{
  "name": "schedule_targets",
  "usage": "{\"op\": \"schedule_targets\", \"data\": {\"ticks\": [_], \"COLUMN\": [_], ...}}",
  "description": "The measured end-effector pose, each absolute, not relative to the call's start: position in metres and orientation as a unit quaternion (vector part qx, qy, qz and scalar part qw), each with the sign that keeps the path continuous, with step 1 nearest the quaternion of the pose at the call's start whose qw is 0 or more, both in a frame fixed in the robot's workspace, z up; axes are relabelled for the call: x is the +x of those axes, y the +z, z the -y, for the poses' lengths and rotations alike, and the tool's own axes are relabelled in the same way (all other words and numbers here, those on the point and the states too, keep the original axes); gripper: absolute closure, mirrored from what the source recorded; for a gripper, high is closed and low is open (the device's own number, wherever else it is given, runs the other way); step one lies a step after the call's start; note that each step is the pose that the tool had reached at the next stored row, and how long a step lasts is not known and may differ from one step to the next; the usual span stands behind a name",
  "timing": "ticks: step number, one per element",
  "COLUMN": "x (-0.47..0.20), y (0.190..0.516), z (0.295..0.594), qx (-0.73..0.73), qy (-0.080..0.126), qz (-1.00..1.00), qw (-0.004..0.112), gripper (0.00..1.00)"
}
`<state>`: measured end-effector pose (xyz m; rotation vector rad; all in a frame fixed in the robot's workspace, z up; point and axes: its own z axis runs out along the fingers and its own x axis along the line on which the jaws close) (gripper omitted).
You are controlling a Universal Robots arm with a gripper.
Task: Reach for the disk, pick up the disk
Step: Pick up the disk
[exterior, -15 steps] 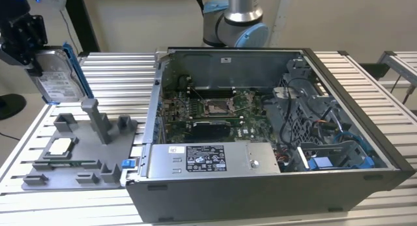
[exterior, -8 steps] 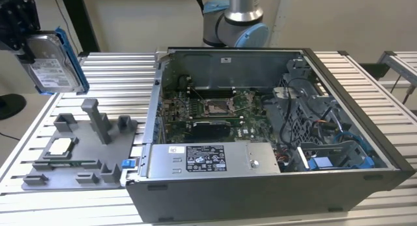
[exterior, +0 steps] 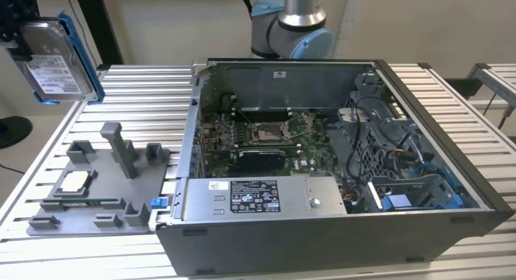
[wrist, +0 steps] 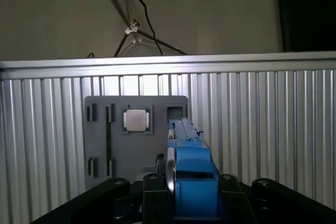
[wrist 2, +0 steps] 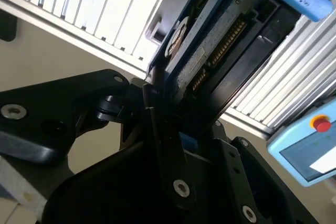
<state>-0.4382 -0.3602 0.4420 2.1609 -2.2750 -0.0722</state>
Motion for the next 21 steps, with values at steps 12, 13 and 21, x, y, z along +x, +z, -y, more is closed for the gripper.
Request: {"op": "schedule_targets", "data": {"ticks": [12, 13, 21], "x": [-0.438, -0.438, -0.438], "y": [0.495, 0.499, 0.515], "z": [0.360, 0.360, 0.360], "qx": [0.688, 0.689, 0.689], "qy": [-0.023, -0.023, -0.022], "qz": [0.725, 0.725, 0.725], "qw": [0.002, 0.002, 0.002], "gripper": [1.00, 1.00, 1.00]}}
